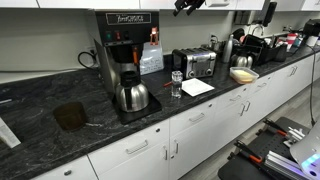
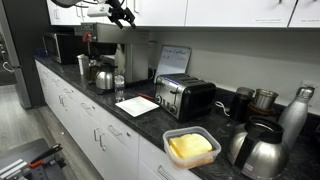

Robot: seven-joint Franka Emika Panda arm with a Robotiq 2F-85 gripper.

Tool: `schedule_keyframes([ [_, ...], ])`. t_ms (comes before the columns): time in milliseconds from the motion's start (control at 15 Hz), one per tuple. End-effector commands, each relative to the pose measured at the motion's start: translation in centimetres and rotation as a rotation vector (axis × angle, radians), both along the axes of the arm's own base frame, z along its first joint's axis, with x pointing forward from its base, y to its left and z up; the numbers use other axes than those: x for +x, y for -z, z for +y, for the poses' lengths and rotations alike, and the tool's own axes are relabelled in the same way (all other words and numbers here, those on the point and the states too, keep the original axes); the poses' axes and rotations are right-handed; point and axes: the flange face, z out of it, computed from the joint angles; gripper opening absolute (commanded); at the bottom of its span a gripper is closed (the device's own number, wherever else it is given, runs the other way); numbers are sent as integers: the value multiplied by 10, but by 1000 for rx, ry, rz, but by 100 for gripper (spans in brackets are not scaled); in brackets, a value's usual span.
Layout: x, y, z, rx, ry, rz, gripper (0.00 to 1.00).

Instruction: Open the right cupboard door above the coffee machine

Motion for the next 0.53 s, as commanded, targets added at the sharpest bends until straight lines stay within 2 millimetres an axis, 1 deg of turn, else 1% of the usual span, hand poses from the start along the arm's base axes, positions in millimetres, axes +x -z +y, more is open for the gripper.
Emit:
schedule_keyframes([
  [0, 35, -20, 9, -14, -84, -106, 100],
  [133, 51, -38, 17, -16, -132, -175, 100],
  [200, 57, -49, 25, -12, -159, -210, 100],
  [267, 62, -57, 32, -6, -183, -239, 100],
  [333, 61, -67, 43, 13, -216, -267, 100],
  [400, 53, -57, 33, 7, -168, -222, 100],
  [467, 54, -61, 39, 12, -182, -229, 100],
])
